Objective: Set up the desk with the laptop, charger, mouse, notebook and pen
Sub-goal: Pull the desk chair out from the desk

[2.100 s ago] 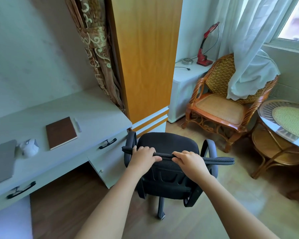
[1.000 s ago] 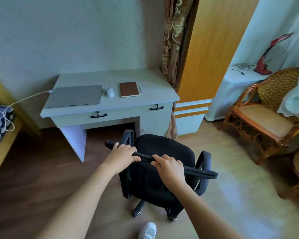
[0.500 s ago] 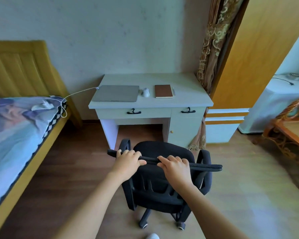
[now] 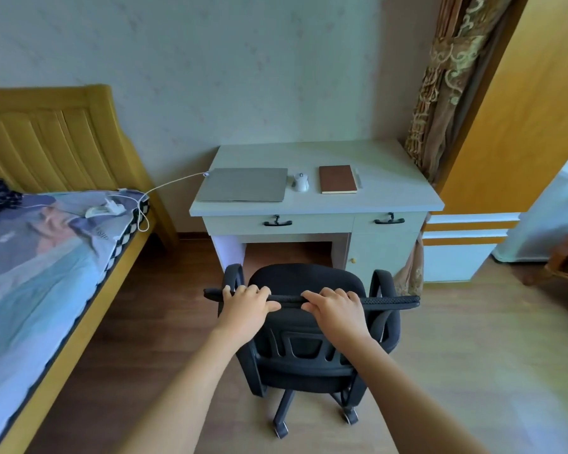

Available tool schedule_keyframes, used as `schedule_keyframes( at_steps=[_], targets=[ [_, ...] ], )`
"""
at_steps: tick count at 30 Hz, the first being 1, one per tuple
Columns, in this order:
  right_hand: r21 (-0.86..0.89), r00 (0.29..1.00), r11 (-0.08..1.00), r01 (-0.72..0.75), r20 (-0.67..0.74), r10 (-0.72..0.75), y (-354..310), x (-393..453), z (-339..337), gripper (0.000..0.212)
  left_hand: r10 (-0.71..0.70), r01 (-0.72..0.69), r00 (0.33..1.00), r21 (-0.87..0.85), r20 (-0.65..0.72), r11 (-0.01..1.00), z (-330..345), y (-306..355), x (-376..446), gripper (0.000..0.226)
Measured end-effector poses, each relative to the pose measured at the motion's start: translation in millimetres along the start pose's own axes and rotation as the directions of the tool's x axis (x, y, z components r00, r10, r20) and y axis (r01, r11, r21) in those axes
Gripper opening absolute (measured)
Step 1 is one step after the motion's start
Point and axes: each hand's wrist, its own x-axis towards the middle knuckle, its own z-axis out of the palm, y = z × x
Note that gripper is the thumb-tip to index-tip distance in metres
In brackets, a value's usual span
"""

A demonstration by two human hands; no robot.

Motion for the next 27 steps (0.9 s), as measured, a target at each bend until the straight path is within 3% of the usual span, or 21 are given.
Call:
schedule_keyframes(
  at_steps=[8, 21, 27],
  targets=[
    [0.094, 0.985, 0.996, -0.01, 0.171, -0.006, -17, 94, 8, 0.036, -0.006, 0.011, 0.997, -0.063, 0.081, 0.998, -15, -56, 70, 0.036],
    [0.074, 0.983, 0.996, -0.044, 0.179, 0.03, -26, 184, 29, 0.034, 0.005, 0.003, 0.998, -0.129, 0.059, 0.992, -24, -107, 154, 0.041],
    [0.085, 0.987, 0.995, -0.044, 0.158, 0.031, -10, 198, 33, 0.036, 0.01, -0.004, 0.999, -0.126, 0.053, 0.992, -27, -101, 166, 0.041]
  ],
)
